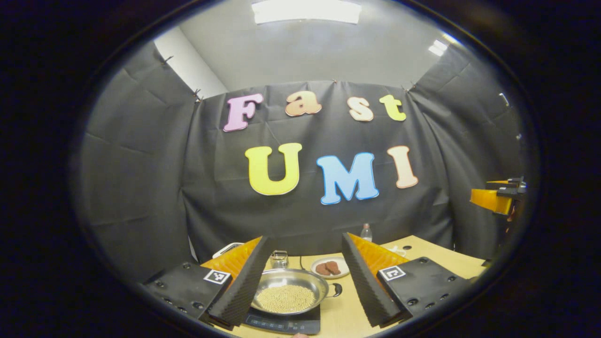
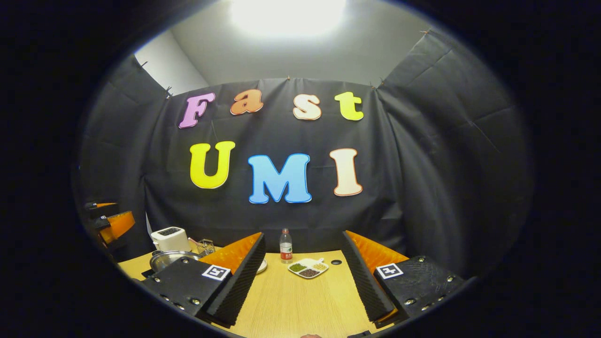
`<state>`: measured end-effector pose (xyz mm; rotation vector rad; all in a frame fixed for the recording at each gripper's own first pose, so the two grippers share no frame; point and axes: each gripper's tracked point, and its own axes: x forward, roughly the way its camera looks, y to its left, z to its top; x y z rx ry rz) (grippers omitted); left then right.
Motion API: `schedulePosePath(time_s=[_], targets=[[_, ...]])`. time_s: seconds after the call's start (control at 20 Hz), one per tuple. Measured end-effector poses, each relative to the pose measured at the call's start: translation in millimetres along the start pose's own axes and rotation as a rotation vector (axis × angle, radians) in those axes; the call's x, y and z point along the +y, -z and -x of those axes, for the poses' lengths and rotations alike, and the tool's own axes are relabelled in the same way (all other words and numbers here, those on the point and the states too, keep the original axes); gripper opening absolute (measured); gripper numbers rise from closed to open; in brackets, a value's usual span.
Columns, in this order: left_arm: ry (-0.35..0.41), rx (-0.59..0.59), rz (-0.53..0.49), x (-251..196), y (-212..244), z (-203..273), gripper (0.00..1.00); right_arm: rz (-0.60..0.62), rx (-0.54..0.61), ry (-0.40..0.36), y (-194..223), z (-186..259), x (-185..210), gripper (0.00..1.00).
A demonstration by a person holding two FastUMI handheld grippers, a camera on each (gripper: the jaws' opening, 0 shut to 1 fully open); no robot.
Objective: First push the handle of the pot to place it horizontally, then grasp the pot with both hands and set it on the induction cooktop.
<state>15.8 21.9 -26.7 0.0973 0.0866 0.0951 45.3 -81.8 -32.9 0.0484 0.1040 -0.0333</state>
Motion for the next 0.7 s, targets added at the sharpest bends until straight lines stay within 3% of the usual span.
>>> schedulePosePath(time_s=[0.25,0.7], targets=[[-0.024,0.004,0.004,13.6,-4.6,6.2,1.00,-0.016,-0.072,-0.003,-20.1,2.4,4.5,0.97],[-0.055,0.005,0.020,23.0,-6.9,14.7,1.00,-0.019,-0.059,0.003,-20.5,-10.9,0.1,0.97]])
